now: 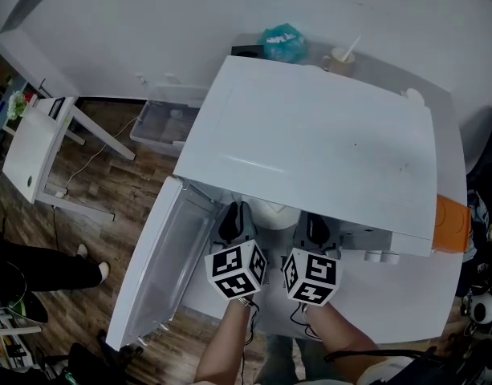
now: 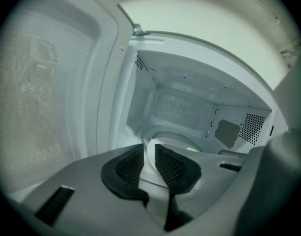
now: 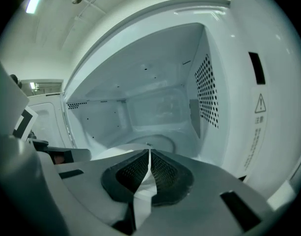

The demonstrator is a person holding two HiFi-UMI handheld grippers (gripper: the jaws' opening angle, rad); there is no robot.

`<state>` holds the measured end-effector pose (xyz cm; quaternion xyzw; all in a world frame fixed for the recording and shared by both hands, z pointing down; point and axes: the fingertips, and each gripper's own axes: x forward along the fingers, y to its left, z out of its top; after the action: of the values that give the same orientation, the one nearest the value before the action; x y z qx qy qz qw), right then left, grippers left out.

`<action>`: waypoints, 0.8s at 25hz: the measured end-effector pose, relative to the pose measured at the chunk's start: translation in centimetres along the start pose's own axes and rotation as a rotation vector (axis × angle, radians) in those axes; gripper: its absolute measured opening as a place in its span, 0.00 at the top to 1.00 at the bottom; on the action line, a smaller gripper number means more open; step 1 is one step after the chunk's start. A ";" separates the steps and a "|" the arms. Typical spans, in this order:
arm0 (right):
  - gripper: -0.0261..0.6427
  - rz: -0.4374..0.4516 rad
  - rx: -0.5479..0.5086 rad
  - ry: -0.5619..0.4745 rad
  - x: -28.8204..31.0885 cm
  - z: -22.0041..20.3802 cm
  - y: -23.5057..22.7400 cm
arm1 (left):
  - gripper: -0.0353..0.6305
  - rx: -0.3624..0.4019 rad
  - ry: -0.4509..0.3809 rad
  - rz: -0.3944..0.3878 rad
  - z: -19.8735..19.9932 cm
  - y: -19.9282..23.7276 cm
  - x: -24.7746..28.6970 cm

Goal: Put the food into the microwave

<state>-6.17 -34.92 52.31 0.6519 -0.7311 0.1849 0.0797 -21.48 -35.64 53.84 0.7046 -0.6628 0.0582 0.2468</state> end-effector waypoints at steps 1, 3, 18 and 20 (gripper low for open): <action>0.93 0.007 -0.001 0.010 -0.3 -0.2 0.1 | 0.85 -0.014 0.005 0.001 -0.2 0.0 -0.4; 0.93 0.019 -0.006 0.021 -1.0 -0.5 0.3 | 0.85 -0.040 0.013 -0.004 -0.6 -0.2 -1.4; 0.93 0.187 -0.060 0.109 -7.2 -1.6 1.4 | 0.93 0.009 0.051 -0.033 -3.0 -4.0 -9.2; 0.93 0.206 -0.072 0.116 -8.5 -1.5 1.3 | 0.94 0.015 0.052 -0.031 -3.2 -4.5 -10.3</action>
<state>-6.46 -26.43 50.44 0.5583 -0.7945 0.2029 0.1258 -17.56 -24.92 51.18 0.7150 -0.6445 0.0777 0.2597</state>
